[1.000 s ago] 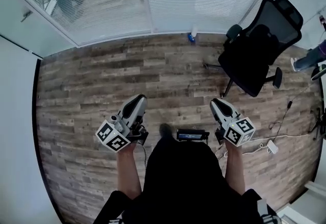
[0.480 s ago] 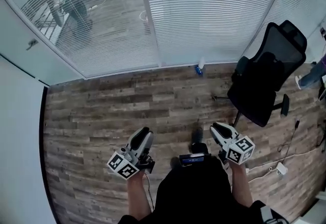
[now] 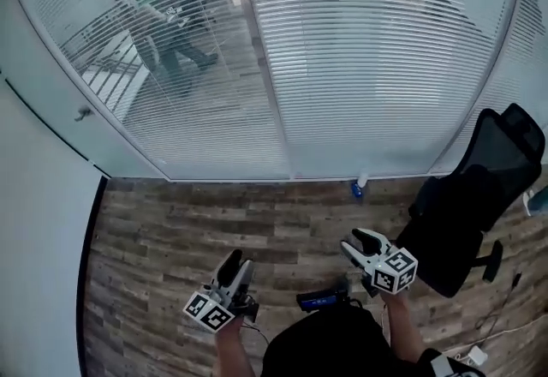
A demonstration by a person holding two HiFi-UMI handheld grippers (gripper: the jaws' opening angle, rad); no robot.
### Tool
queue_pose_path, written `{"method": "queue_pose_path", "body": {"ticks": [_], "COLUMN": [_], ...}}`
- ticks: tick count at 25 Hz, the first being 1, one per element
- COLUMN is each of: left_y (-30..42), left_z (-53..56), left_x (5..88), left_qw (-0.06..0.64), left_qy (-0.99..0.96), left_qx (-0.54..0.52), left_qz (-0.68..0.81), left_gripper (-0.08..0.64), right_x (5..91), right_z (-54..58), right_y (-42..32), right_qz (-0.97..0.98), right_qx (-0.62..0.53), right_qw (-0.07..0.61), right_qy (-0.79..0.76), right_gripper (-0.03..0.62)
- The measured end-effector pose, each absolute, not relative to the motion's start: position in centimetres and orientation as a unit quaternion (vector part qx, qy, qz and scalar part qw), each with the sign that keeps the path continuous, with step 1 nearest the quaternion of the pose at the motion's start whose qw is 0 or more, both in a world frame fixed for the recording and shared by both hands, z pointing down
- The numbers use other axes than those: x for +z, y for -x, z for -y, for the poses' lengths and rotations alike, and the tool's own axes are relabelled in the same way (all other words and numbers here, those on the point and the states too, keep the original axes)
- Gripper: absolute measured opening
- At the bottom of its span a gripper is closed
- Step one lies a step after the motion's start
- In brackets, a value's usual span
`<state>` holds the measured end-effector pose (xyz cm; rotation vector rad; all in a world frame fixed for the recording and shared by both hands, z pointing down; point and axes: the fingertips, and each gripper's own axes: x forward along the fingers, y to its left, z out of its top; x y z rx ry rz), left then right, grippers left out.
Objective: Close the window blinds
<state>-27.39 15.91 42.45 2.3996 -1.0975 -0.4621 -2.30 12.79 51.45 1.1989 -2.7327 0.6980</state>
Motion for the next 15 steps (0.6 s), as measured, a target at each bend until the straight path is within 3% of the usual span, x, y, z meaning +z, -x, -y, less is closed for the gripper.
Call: {"method": "queue_pose_path", "body": {"ticks": [8, 15], "left_y": [20.1, 17.5], "left_z": [-9.1, -1.4], "left_x": [41.4, 41.8], "left_qw": [0.232, 0.241], "left_qy": [-0.885, -0.897], "left_qx": [-0.161, -0.159], "left_qz": [0.371, 0.336], "left_gripper": [0.201, 0.186], "right_x": [50.0, 51.6], "right_z": [-6.6, -3.6], "right_y": [-5.4, -7.9], "right_qz": [0.895, 0.867], "right_qx": [0.235, 0.259], "right_qw": [-0.032, -0.039], "right_qy": [-0.378, -0.424], "right_gripper": [0.176, 0.176]}}
